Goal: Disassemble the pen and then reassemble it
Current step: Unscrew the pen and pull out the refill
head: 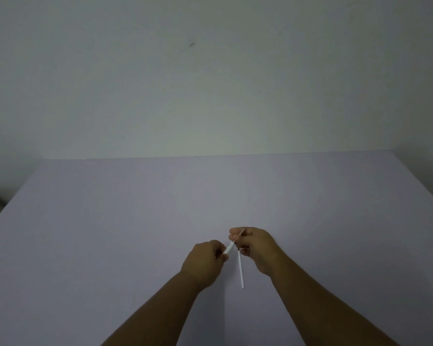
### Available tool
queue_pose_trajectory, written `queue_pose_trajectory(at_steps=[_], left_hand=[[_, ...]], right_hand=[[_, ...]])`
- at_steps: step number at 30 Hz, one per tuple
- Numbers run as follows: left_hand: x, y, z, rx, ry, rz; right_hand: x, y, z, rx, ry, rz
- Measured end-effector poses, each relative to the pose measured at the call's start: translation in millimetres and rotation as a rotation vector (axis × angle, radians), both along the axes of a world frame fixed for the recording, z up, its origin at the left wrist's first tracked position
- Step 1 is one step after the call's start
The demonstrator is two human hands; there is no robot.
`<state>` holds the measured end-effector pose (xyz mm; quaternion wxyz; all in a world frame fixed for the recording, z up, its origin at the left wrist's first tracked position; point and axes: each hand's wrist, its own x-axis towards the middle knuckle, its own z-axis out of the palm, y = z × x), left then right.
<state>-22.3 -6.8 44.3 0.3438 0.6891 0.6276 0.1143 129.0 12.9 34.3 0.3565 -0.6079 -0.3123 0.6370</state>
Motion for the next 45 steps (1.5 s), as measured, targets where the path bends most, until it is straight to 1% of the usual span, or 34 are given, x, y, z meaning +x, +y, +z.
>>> queue_pose_trajectory(at_steps=[3, 5, 9, 10, 11, 14, 19, 24, 29, 33, 34, 38, 40, 42, 43, 45], left_hand=[[0.9, 0.1, 1.1, 0.014, 0.006, 0.001], [0.8, 0.1, 1.9, 0.015, 0.019, -0.009], [-0.8, 0.0, 1.0, 0.006, 0.032, -0.003], [-1.1, 0.3, 0.8, 0.006, 0.032, 0.001], [-1.3, 0.6, 0.7, 0.007, 0.031, 0.004], [-1.8, 0.3, -0.1, 0.008, 0.027, 0.001], [-2.9, 0.6, -2.3, 0.011, 0.035, 0.009], [-2.3, -0.7, -1.6, 0.018, 0.025, 0.001], [-1.2, -0.5, -1.1, 0.029, 0.037, -0.008], [-2.4, -0.9, -1.6, 0.024, 0.038, 0.003], [-2.5, -1.2, -1.8, 0.023, 0.043, 0.000], [-3.7, -1.7, -3.1, 0.018, 0.053, 0.001], [-3.9, -1.9, -3.5, 0.020, 0.051, 0.002], [-3.6, -2.4, -4.1, 0.023, 0.045, 0.000], [-3.6, -2.8, -4.2, 0.022, 0.042, 0.000], [-3.2, -3.6, -4.2, 0.018, 0.042, 0.002]], right_hand=[[-1.0, 0.1, -0.2, -0.060, -0.064, -0.040], [-0.7, -0.4, -0.5, -0.062, -0.082, -0.068], [1.3, -0.1, 1.9, -0.022, 0.076, -0.049], [1.4, 0.5, 0.8, -0.027, 0.083, -0.046], [0.5, 0.3, 2.2, -0.038, 0.069, -0.055], [0.5, 0.0, -0.7, -0.049, -0.062, -0.056], [0.5, 0.6, 3.8, -0.020, 0.064, -0.057], [-0.1, -0.9, 2.6, -0.043, -0.085, -0.033], [-0.9, 0.7, 5.6, -0.015, 0.007, -0.060], [0.2, -1.4, 5.9, -0.049, -0.106, -0.051], [0.5, -1.3, 4.7, -0.046, -0.105, -0.045], [0.0, -0.1, 6.7, -0.026, 0.013, -0.047], [-0.2, 0.1, 7.4, -0.035, -0.012, -0.056], [0.6, -1.7, 7.1, -0.043, -0.091, -0.058], [0.8, -2.1, 7.2, -0.046, -0.098, -0.059], [1.4, -1.9, 7.3, -0.044, -0.053, -0.064]])
